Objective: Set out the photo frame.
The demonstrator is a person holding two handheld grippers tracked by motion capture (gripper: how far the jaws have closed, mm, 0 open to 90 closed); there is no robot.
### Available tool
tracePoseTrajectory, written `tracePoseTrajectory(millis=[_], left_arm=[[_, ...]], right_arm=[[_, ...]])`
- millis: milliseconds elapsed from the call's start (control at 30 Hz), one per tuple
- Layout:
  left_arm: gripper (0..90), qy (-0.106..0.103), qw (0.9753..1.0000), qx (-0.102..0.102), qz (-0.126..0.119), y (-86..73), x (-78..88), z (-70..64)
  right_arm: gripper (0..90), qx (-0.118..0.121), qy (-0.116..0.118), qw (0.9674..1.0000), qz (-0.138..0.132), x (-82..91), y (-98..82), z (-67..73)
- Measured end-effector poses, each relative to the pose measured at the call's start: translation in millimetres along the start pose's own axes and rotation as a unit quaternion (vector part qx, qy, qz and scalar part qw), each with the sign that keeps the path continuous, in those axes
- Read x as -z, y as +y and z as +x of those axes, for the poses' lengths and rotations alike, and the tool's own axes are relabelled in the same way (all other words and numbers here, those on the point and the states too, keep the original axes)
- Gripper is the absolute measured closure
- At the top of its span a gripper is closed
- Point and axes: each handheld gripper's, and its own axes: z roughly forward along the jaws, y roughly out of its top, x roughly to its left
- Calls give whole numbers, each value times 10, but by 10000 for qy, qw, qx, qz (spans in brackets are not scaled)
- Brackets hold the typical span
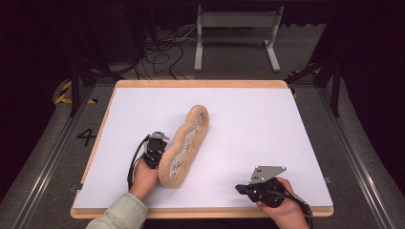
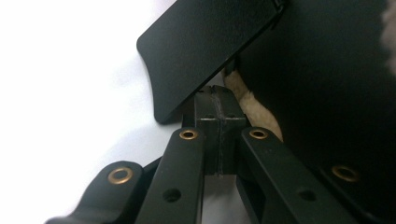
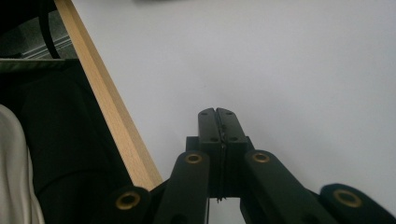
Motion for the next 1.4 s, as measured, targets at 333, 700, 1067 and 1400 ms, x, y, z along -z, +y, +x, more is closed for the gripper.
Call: tracePoseTrajectory(millis=[333, 700, 1067, 1400], left_arm=[[800, 374, 9988, -4, -322, -143, 379, -19], [757, 605, 9937, 280, -896, -324, 798, -42], [660, 439, 9846, 274, -1670, -539, 1147, -227], [515, 40, 9821, 11, -1883, -670, 1207, -497]], right_arm=[[900, 60, 27, 10000, -42, -20, 36, -32], [900, 43, -68, 10000, -40, -110, 67, -135], [900, -181, -240, 9995, -68, -140, 47, -269], [900, -172, -255, 9995, -64, -187, 73, -301]])
